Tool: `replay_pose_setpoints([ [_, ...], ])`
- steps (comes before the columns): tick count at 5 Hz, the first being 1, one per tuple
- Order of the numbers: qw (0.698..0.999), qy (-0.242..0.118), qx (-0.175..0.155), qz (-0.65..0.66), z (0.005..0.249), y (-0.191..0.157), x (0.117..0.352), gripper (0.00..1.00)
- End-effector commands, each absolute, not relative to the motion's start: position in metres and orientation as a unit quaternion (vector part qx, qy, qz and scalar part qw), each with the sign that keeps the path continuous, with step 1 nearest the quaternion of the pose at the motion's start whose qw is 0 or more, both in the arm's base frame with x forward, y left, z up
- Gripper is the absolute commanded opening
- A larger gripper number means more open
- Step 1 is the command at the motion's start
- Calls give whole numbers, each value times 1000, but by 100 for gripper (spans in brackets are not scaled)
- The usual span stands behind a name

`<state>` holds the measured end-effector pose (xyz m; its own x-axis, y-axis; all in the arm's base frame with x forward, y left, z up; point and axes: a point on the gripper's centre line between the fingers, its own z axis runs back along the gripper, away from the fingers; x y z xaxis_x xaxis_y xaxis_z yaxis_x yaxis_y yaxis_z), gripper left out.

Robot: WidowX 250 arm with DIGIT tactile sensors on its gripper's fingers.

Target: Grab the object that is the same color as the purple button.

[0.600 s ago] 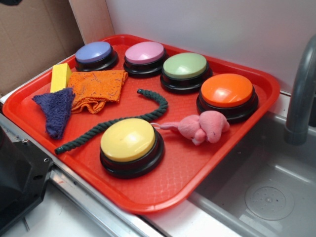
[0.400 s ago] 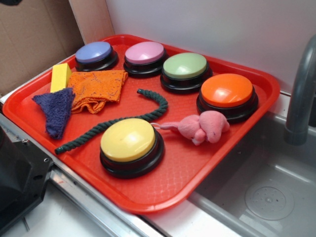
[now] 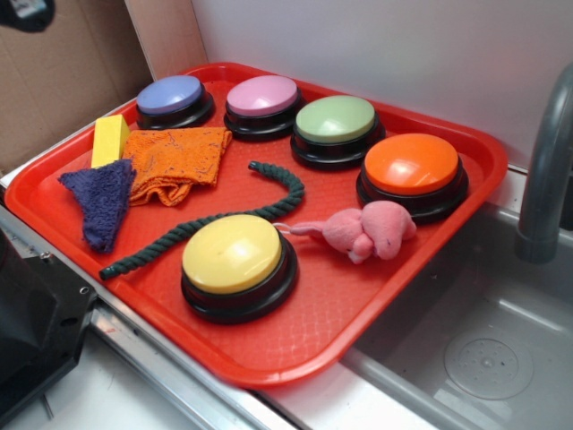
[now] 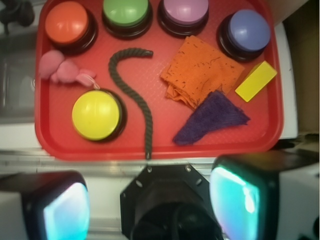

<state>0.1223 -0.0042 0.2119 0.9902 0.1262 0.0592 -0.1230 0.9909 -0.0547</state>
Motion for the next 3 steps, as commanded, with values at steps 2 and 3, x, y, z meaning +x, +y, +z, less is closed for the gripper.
replay_pose_setpoints([
  [2,977,-31,21,210,132,39,138,100],
  [3,964,-48,30,259,103,47,137,100],
])
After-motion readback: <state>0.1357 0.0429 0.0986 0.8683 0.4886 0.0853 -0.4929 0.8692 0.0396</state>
